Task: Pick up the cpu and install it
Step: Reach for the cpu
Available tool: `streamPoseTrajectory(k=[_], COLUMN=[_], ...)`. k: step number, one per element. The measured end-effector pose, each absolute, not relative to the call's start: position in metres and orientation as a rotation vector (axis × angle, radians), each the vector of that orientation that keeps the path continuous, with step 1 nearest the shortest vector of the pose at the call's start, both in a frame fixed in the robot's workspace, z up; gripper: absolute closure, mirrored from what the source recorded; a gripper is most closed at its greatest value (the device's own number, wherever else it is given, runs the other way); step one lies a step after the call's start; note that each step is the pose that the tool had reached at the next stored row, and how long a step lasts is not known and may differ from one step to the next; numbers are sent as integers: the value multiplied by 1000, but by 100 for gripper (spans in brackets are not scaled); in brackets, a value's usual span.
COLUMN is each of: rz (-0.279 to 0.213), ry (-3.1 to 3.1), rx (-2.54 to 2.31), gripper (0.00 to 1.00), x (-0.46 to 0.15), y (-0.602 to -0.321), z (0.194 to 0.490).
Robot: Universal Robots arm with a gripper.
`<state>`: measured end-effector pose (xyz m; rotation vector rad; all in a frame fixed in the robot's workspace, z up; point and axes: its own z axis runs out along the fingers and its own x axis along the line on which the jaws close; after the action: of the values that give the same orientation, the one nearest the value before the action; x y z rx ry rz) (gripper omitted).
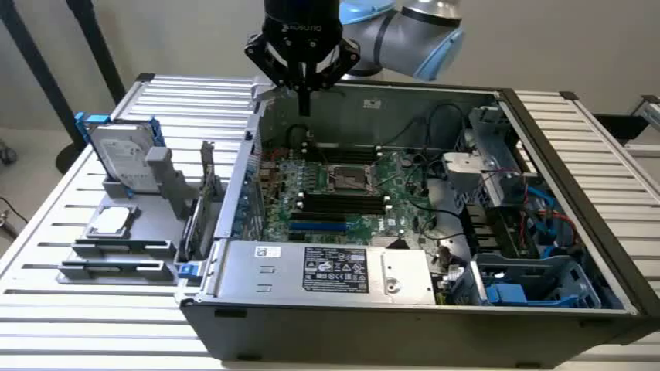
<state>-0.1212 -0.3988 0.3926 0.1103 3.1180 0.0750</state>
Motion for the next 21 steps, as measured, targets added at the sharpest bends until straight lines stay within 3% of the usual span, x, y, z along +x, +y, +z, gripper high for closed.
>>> streamPoseTrajectory(k=[14, 21], rz=[75, 75], ry=[3118, 3117], rx=[111, 110], gripper=[89, 89], x=[-122, -153], y=[-399, -399], z=[393, 393])
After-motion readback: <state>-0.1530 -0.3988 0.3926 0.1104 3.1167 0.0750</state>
